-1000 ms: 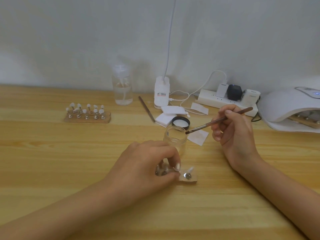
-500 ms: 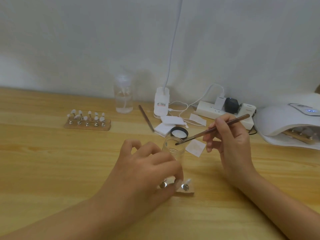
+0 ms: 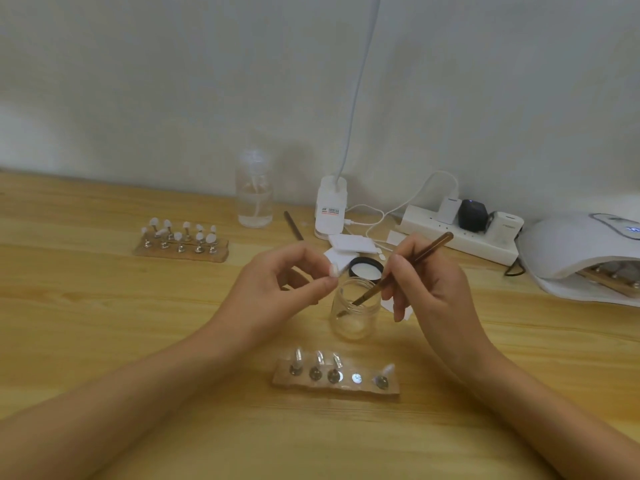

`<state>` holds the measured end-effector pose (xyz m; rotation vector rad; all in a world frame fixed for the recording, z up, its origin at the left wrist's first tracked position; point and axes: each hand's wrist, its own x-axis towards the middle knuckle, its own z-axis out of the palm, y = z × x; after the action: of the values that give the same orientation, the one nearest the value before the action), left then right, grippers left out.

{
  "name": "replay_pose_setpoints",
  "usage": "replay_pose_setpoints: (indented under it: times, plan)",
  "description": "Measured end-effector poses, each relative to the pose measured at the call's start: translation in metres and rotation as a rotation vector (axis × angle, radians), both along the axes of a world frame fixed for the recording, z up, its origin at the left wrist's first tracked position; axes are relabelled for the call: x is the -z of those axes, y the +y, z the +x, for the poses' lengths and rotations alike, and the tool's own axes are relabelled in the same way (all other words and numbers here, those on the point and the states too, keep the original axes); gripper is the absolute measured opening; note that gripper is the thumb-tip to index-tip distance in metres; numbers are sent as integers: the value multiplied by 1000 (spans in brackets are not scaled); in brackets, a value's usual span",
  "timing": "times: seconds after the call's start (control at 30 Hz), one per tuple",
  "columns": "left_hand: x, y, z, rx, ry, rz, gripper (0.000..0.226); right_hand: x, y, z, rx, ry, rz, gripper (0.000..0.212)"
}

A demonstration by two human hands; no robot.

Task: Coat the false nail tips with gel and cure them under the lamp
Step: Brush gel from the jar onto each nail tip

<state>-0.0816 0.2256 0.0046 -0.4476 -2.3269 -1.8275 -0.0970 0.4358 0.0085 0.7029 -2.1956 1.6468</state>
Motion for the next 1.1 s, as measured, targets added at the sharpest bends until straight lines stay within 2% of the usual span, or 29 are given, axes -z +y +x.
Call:
replay_pose_setpoints:
  times: [0.1, 0.2, 0.27, 0.37, 0.57, 0.9, 1.1]
  plan:
    - [5, 1, 1, -8, 2, 54, 4, 2, 1, -1, -5, -29, -36, 18]
    - [7, 1, 2, -14, 27, 57, 17, 1, 7, -3, 44, -68, -178, 20]
    - [8, 0, 0, -33, 48, 43, 18, 0, 12, -4, 96, -104, -275, 22]
    - [12, 0, -3, -52, 60, 35, 9, 4, 17, -4, 132, -210, -414, 22]
    - [15, -2, -4, -20, 64, -16, 22, 9, 19, -5, 104, -399, -562, 16]
    - [17, -1, -6, 10, 60, -29, 18, 11, 17, -6, 7, -391, -576, 9]
    - [16, -1, -6, 13, 63, -26, 18, 12, 16, -7, -31, -353, -508, 13]
